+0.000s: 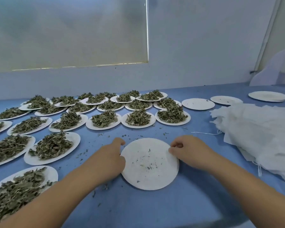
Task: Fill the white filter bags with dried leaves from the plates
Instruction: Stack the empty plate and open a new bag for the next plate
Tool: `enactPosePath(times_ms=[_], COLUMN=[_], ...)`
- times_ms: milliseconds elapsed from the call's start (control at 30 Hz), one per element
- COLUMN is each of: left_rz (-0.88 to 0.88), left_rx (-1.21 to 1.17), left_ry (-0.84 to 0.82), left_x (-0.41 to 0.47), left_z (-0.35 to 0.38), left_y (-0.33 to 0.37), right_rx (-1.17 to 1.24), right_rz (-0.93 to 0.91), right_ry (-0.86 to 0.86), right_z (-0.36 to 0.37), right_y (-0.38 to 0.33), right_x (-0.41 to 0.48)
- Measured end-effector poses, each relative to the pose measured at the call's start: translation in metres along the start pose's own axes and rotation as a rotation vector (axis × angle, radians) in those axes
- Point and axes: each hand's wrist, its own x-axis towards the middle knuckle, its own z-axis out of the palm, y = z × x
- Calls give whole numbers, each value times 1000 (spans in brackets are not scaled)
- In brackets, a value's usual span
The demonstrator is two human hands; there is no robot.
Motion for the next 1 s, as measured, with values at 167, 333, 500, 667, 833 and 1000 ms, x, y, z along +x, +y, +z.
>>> enactPosePath(times_ms=[167, 333, 500, 667, 833, 1000], left_rz=[-26, 4, 62, 223, 266, 291], left_rx=[-500, -999, -824, -330, -235, -184], left_ry=[71, 115, 266, 314, 288, 358], left_x=[32, 68, 96, 98, 100, 101], left_z=[-8, -2, 23, 46, 47, 43], left_y=[32, 70, 63, 50, 56, 57], right_rx=[613, 861, 1029, 1216, 1373, 1395], right_rz=[180, 224, 244, 320, 396, 445], right_ry=[61, 135, 274, 501, 701, 760], right_z=[-29, -65, -90, -99, -106, -109], right_y=[17, 35, 43, 53, 68, 91], right_x=[15, 29, 65, 125, 181, 209])
